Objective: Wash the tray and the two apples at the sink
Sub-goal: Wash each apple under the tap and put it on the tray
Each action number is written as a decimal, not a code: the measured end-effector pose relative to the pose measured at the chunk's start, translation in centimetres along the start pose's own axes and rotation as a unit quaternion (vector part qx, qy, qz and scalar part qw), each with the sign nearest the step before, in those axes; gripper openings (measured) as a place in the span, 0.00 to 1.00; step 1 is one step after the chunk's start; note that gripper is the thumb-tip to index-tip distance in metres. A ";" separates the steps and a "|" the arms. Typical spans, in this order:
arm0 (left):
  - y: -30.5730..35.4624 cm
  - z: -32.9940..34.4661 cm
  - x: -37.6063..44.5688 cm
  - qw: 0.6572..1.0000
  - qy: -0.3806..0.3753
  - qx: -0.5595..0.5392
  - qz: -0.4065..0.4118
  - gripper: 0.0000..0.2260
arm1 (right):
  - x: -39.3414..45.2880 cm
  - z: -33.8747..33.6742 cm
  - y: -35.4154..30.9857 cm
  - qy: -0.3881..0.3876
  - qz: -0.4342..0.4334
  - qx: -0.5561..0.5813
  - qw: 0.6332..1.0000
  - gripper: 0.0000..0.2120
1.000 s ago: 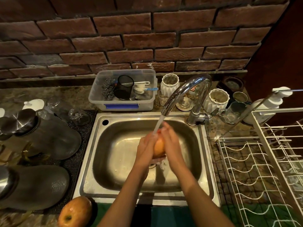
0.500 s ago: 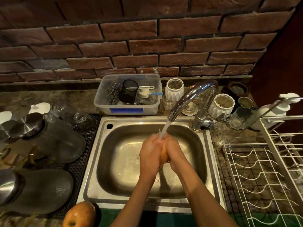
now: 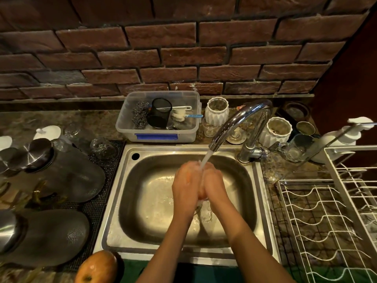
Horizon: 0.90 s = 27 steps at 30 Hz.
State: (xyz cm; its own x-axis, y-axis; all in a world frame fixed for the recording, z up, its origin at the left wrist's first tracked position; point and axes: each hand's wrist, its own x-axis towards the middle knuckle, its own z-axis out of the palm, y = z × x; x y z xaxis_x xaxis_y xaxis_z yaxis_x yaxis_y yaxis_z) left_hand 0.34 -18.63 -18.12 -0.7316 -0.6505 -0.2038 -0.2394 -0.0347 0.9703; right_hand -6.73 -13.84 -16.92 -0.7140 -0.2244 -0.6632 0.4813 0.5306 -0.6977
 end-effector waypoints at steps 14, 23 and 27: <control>0.4 -1.2 1.0 0.983 -0.038 0.131 0.121 0.10 | -0.3 -1.2 0.9 -0.153 0.094 0.223 0.958 0.19; 2.0 0.2 2.1 0.941 0.076 -0.205 -0.257 0.04 | -2.2 1.3 3.2 0.012 -0.210 0.131 0.969 0.13; 1.7 0.7 1.0 0.982 0.087 -0.084 -0.143 0.11 | -1.7 1.4 2.5 0.098 -0.216 0.162 0.958 0.09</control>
State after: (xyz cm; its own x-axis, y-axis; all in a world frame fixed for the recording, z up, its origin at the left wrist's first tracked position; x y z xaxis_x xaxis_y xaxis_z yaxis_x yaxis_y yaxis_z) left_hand -1.20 -18.82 -16.71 -0.5258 -0.7155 -0.4600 -0.3004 -0.3498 0.8874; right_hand -3.59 -13.22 -17.94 -0.9486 -0.1907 -0.2527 0.2299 0.1339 -0.9640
